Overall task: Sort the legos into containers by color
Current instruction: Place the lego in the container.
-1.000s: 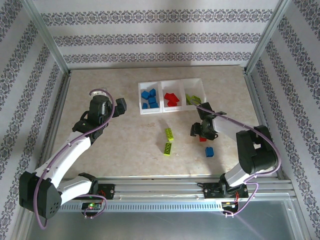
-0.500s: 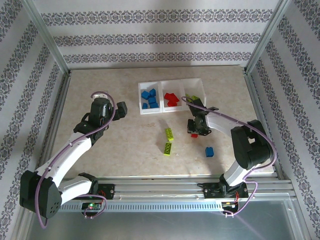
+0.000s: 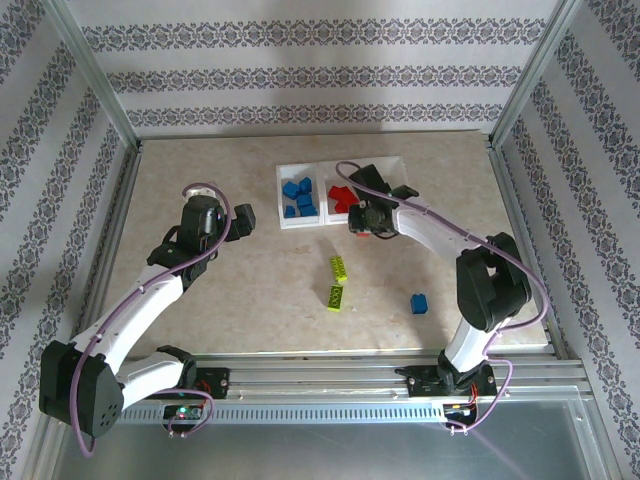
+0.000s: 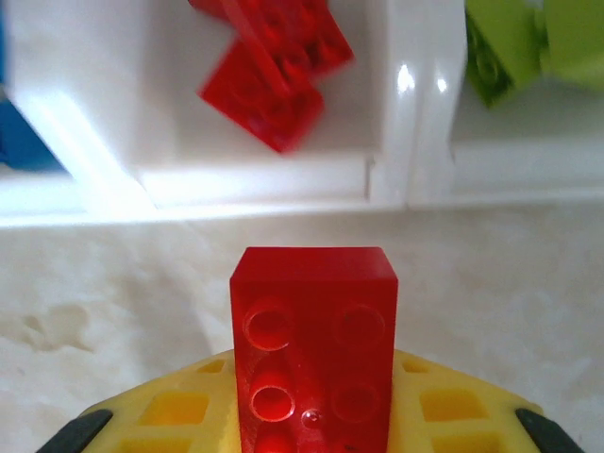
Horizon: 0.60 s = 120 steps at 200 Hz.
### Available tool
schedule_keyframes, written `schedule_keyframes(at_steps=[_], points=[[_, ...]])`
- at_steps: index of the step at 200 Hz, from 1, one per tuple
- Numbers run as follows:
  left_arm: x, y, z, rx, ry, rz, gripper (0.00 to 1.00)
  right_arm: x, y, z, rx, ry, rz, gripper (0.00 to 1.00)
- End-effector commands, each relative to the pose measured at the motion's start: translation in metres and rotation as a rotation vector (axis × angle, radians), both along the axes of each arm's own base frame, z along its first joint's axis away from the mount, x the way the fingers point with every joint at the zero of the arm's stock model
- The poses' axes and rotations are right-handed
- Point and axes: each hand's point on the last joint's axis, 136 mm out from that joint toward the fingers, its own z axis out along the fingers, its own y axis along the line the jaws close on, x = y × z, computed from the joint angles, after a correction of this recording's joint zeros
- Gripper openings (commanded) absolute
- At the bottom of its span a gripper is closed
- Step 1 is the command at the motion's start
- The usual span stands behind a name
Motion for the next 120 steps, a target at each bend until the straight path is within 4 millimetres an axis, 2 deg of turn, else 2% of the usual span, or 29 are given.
schedule_keyframes(at_steps=[1, 37, 66, 90, 120], points=[[0.000, 0.004, -0.004, -0.014, 0.012, 0.015, 1.00, 0.023, 0.003, 0.011, -0.060, -0.060, 0.018, 0.27], [0.000, 0.003, -0.002, -0.013, 0.011, 0.009, 1.00, 0.063, 0.018, 0.017, -0.093, -0.118, 0.050, 0.27], [-0.002, 0.004, -0.003, -0.008, 0.014, 0.011, 1.00, 0.089, 0.023, 0.019, -0.110, -0.153, 0.041, 0.27], [-0.003, 0.005, -0.003, -0.005, 0.014, 0.014, 1.00, 0.106, 0.025, 0.015, -0.097, -0.166, 0.028, 0.28], [-0.004, 0.005, -0.003, -0.008, 0.014, 0.013, 1.00, 0.122, 0.026, 0.012, -0.090, -0.176, 0.019, 0.34]])
